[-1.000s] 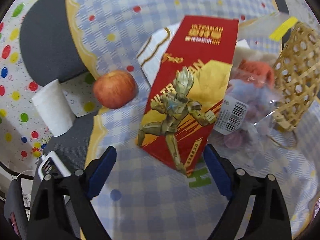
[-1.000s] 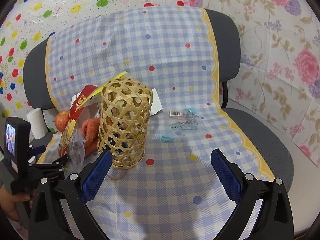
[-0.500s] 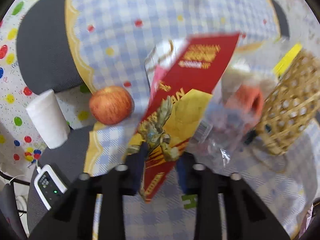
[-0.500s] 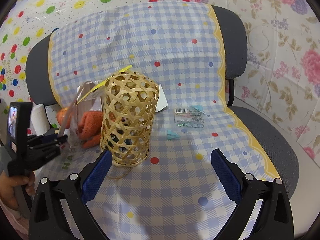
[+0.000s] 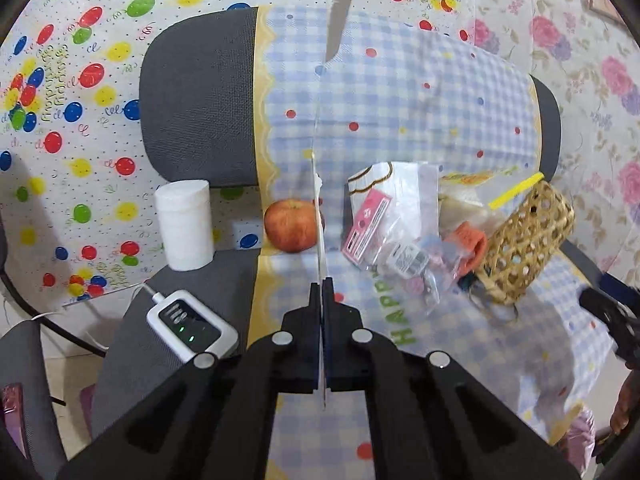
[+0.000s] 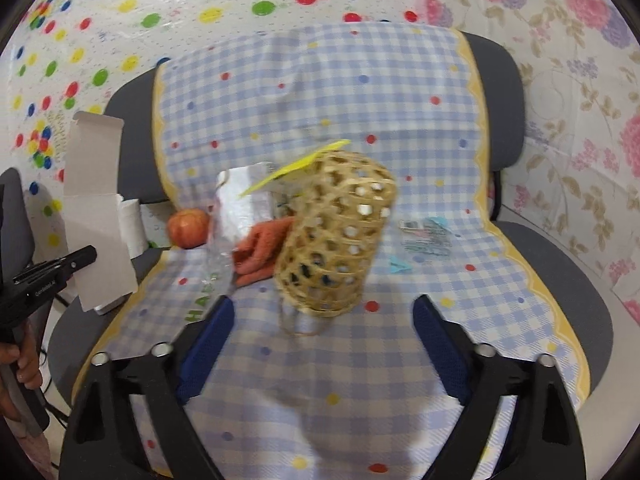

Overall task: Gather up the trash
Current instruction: 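Grasp the clear plastic bag with the right tool while the left tool holds the box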

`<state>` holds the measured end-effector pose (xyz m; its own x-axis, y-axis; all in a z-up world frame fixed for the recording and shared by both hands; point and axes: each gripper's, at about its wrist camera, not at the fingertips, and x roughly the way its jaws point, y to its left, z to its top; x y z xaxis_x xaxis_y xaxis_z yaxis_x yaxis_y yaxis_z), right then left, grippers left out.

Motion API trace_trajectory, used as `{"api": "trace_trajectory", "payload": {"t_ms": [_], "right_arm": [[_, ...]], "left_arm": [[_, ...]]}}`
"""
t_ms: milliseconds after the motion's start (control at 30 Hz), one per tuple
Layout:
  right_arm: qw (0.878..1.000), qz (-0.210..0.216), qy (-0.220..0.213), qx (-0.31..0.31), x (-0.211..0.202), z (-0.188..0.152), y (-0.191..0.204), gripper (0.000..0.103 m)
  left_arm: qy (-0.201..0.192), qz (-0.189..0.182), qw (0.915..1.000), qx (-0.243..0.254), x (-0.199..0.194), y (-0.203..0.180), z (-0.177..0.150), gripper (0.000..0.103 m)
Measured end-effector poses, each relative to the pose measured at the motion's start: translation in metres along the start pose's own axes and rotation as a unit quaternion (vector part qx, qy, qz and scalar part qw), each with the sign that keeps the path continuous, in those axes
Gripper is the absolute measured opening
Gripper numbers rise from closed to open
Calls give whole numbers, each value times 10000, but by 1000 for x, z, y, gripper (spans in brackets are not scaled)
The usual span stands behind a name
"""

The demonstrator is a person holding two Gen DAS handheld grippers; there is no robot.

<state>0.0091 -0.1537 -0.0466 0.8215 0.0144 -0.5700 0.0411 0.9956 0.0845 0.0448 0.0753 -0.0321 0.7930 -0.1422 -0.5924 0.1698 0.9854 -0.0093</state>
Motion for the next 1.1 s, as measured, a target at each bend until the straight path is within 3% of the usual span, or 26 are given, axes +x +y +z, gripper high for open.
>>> {"api": "trace_trajectory", "payload": {"t_ms": [233,400,533,733,900,967,1033,1100], "right_arm": [[9973,600,126,-412,29,4,44,57],[9950,867,266,-429,67,13,62,43],[9956,827,240,-362,88,23,64,43],[9952,784,584,-46,123,30,57,43],[9944,893,547,129,128,34,57,42],[9940,969,489,124,121,35,59,20],[9928,1134,374,135,106,34,58,12],[9919,1250,194,63,85,33,56,10]], "left_arm": [[89,-5,9999,-78,7,13,-13,0],[125,-13,9999,-40,18,16,-18,0],[162,-45,9998,-82,30,19,-17,0],[215,-86,9997,-91,43,20,-16,0],[237,-61,9997,-80,46,19,-15,0],[237,-47,9997,-59,44,18,-15,0],[205,-20,9998,-10,37,16,-15,0],[161,-15,9999,36,28,14,-15,0]]}}
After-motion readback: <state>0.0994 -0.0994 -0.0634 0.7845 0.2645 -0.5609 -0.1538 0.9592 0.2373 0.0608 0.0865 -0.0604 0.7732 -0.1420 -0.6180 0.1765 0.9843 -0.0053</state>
